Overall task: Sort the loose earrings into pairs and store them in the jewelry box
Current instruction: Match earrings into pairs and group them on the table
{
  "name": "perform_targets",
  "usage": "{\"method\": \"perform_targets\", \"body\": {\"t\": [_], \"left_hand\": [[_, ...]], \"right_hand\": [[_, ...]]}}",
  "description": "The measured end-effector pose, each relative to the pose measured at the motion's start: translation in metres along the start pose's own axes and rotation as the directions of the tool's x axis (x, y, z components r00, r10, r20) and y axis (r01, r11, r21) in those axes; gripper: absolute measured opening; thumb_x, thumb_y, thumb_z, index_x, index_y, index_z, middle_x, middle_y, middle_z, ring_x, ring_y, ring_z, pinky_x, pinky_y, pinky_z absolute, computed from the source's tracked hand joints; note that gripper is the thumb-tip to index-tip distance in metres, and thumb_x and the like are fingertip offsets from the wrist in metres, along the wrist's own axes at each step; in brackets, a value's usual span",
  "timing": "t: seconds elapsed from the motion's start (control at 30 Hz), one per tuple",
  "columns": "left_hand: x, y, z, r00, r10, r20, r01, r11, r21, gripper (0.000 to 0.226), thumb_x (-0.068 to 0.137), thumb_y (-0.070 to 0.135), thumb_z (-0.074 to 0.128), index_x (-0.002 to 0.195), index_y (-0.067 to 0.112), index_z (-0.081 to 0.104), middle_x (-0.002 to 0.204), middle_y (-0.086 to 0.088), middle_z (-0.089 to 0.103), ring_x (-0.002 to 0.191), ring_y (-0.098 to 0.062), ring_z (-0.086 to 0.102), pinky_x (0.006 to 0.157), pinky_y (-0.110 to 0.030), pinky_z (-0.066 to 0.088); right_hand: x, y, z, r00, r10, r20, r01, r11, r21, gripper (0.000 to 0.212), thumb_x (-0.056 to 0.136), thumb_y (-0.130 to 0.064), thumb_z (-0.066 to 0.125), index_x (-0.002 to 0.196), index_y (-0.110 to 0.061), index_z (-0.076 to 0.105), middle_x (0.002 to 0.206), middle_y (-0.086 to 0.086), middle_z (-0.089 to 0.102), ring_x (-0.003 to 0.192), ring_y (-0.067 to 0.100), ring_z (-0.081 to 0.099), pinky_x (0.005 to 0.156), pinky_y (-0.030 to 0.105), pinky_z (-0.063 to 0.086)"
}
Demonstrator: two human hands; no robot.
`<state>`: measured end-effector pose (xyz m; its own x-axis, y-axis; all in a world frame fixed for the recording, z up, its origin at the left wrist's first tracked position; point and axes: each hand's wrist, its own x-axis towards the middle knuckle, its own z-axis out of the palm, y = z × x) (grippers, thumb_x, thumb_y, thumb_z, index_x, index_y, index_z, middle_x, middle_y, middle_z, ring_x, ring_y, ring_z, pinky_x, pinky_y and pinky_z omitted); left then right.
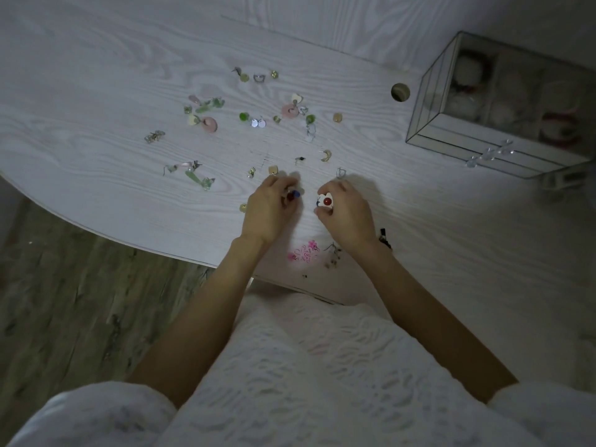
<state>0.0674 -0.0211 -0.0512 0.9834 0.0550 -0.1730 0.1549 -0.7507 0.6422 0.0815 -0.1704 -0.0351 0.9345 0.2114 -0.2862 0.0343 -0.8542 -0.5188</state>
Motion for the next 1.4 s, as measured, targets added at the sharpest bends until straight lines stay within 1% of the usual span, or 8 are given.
{"method": "perform_targets", "body": {"t": [0.1,0.23,0.37,0.57,0.7,0.9,1.27,1.4], "left_hand": [[-0.008,0.0,0.0,0.998,0.04,0.04,-0.04,0.999,-0.008,0.038,0.084,0.016,0.065,0.121,0.011,0.058,0.109,-0.011,0.062,0.094,-0.025,0.059,0.074,-0.023,0.039],[-0.018,0.002,0.002,0.992,0.117,0.04,-0.117,0.993,-0.013,0.036,0.082,0.013,0.066,0.118,0.01,0.06,0.108,-0.012,0.066,0.094,-0.026,0.063,0.076,-0.016,0.039],[-0.02,-0.001,0.009,0.983,0.184,0.005,-0.184,0.98,0.075,0.033,0.08,0.006,0.066,0.112,0.009,0.065,0.107,-0.011,0.066,0.094,-0.031,0.059,0.079,-0.031,0.046],[-0.019,-0.006,0.01,0.991,0.129,-0.023,-0.127,0.99,0.057,0.034,0.08,0.008,0.068,0.114,0.01,0.064,0.098,-0.011,0.062,0.087,-0.029,0.058,0.075,-0.029,0.046],[-0.021,-0.004,0.008,0.997,0.058,-0.043,-0.057,0.998,0.02,0.033,0.081,0.012,0.068,0.114,0.008,0.063,0.103,-0.012,0.062,0.088,-0.027,0.061,0.071,-0.027,0.046],[-0.025,0.012,0.015,0.997,-0.027,-0.066,0.024,0.998,-0.053,0.033,0.079,0.003,0.061,0.111,0.009,0.065,0.103,-0.013,0.064,0.085,-0.026,0.063,0.073,-0.027,0.049],[-0.031,0.01,0.01,0.999,-0.031,-0.039,0.028,0.997,-0.065,0.043,0.079,-0.003,0.052,0.12,0.007,0.06,0.109,-0.013,0.064,0.097,-0.027,0.06,0.079,-0.026,0.044],[-0.034,0.002,0.003,1.0,0.008,-0.026,-0.011,0.997,-0.081,0.033,0.085,0.015,0.053,0.116,0.013,0.062,0.105,-0.008,0.066,0.093,-0.024,0.061,0.075,-0.031,0.049]], "right_hand": [[-0.003,-0.001,0.0,1.0,-0.005,0.01,0.006,0.989,-0.149,0.037,0.088,-0.022,0.058,0.124,-0.015,0.05,0.128,0.005,0.05,0.095,0.024,0.059,0.067,0.026,0.036],[-0.006,0.0,-0.002,1.0,0.013,0.019,-0.009,0.98,-0.201,0.043,0.088,-0.022,0.06,0.127,-0.014,0.047,0.133,0.009,0.044,0.099,0.025,0.059,0.071,0.028,0.04],[-0.006,0.003,-0.003,0.999,-0.027,0.02,0.029,0.99,-0.135,0.037,0.085,-0.005,0.059,0.121,-0.009,0.052,0.128,0.012,0.045,0.096,0.025,0.06,0.077,0.03,0.047],[-0.002,0.004,0.004,0.997,-0.08,0.009,0.08,0.976,-0.201,0.025,0.092,-0.018,0.053,0.114,-0.007,0.055,0.118,0.009,0.053,0.104,0.024,0.052,0.074,0.031,0.045],[-0.001,0.003,0.008,0.993,-0.116,-0.008,0.115,0.989,-0.091,0.031,0.088,-0.01,0.057,0.118,-0.005,0.054,0.124,0.013,0.048,0.107,0.025,0.052,0.084,0.033,0.05],[-0.001,0.002,0.008,0.989,-0.105,0.108,0.105,0.994,0.009,0.037,0.087,-0.005,0.058,0.123,-0.008,0.052,0.122,0.01,0.052,0.102,0.023,0.058,0.084,0.026,0.044],[-0.004,0.008,0.003,0.982,-0.143,0.122,0.145,0.989,-0.003,0.037,0.088,-0.011,0.057,0.125,-0.009,0.05,0.12,0.009,0.052,0.098,0.022,0.058,0.085,0.035,0.05],[-0.002,0.005,0.0,0.982,-0.154,0.112,0.158,0.987,-0.021,0.038,0.089,-0.011,0.056,0.127,-0.008,0.05,0.122,0.009,0.052,0.102,0.022,0.057,0.085,0.035,0.049]]}}
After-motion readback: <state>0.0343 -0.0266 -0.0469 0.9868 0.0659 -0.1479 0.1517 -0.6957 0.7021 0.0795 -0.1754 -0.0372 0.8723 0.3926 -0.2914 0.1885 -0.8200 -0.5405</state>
